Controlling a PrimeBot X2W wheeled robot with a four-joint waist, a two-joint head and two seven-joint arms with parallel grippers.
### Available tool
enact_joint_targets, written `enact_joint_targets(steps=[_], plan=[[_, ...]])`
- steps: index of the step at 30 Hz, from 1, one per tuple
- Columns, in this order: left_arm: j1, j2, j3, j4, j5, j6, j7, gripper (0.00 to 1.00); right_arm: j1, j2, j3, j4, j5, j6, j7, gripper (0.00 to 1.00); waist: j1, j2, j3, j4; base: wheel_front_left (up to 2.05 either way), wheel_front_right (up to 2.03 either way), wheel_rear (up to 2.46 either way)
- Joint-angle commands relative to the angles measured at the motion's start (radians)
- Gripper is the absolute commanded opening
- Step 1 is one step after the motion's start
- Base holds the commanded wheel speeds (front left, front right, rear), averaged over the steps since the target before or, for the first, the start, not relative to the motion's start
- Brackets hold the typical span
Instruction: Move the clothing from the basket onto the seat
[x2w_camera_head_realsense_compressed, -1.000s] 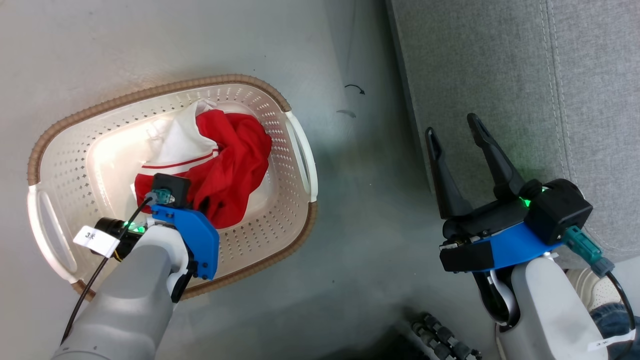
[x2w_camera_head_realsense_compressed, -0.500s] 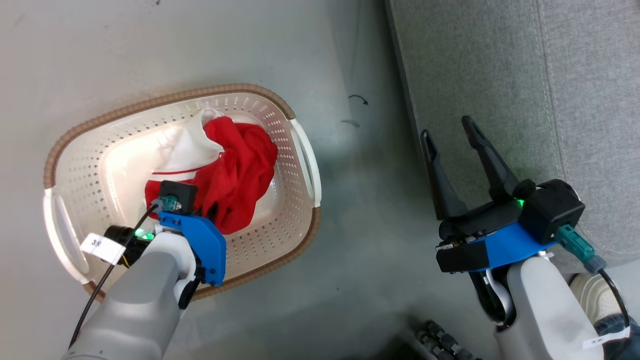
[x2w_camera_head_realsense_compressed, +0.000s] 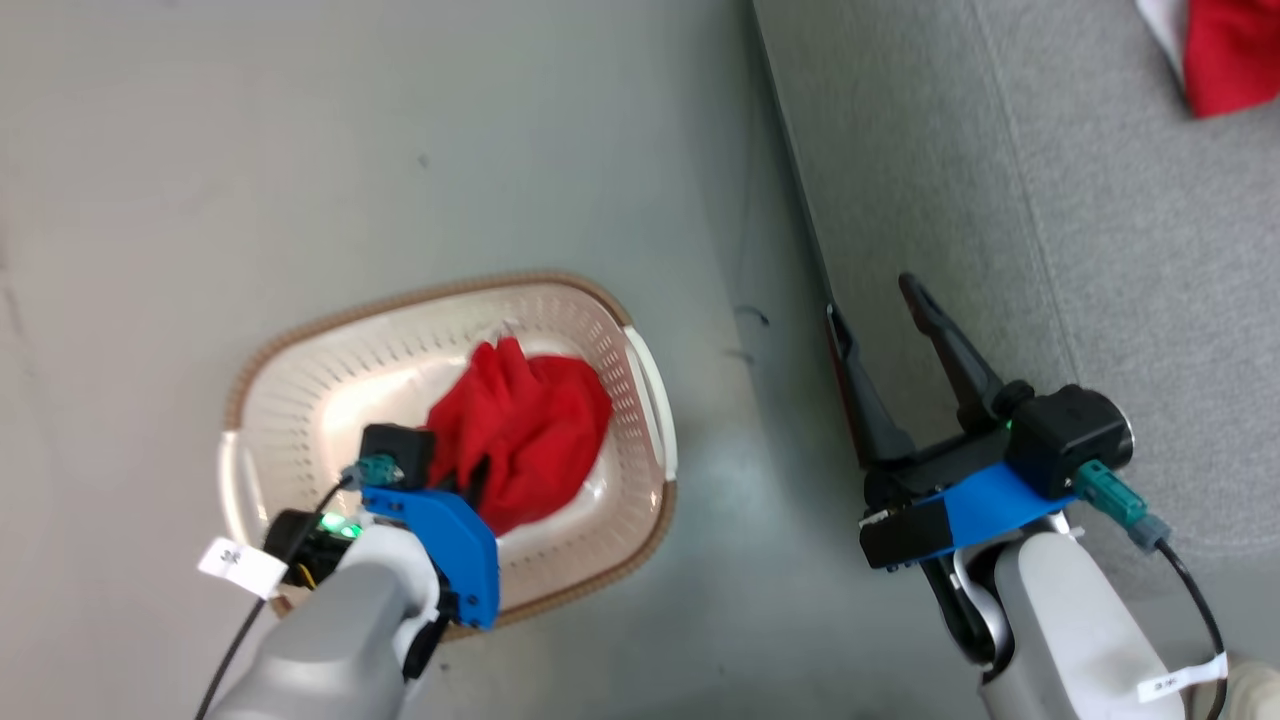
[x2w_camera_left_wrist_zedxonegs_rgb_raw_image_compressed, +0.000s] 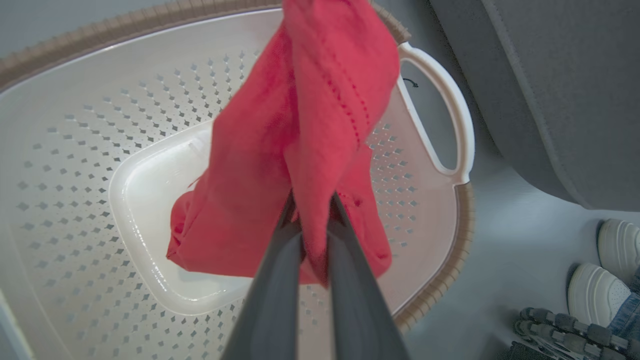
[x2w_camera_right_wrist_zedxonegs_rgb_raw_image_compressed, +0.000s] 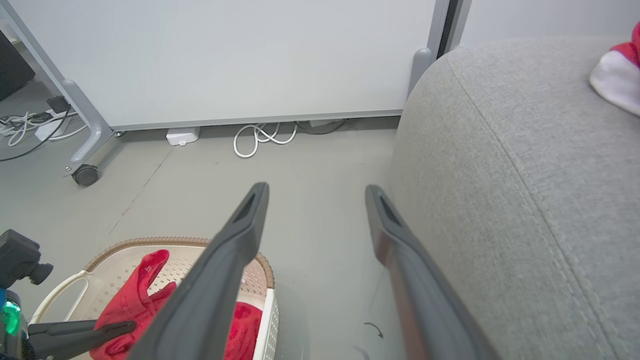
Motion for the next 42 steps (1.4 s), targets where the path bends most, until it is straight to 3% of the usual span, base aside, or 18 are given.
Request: enact_joint_targets(steps=[1,10,19,42], plan=[[0.012,-0.004,-0.011,-0.011,-0.008,-0.001,-0.009,0.0,0.018,-0.001,-0.002,0.007,-0.006,0.0,-0.004,1.0,0.0001,0.0,-0.088,0.044,0.0,0.0,0.0],[0.05,-0.057,-0.1,-0.06,-0.014,-0.001,-0.029,0.0,0.094,-0.001,-0.02,0.046,-0.014,0.0,0.014,1.0,0.0001,0.0,-0.292,0.111,0.0,0.0,0.0],[0.027,-0.086,-0.128,-0.125,-0.016,-0.001,-0.055,0.0,0.177,-0.001,-0.039,0.035,-0.024,0.0,0.052,1.0,0.0001,0.0,-0.416,0.168,0.0,0.0,0.0],[-0.155,-0.103,-0.106,-0.271,0.007,0.0,-0.074,0.0,0.248,-0.001,0.017,0.025,0.004,0.0,0.108,1.0,0.0001,0.0,-0.539,0.191,0.0,0.0,0.0]])
